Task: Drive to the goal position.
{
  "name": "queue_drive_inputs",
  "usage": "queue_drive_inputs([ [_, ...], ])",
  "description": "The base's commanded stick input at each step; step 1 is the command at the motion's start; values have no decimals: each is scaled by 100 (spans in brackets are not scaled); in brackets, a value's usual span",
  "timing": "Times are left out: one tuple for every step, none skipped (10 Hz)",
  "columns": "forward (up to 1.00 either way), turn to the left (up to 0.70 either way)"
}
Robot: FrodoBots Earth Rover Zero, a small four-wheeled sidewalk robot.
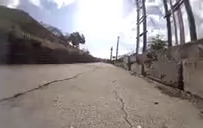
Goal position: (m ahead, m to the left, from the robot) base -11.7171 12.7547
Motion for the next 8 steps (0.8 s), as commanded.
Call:
queue_drive_inputs([
  [0,70],
  [0,70],
  [0,70],
  [0,70],
  [0,70],
  [0,70],
  [0,70],
  [0,70],
])
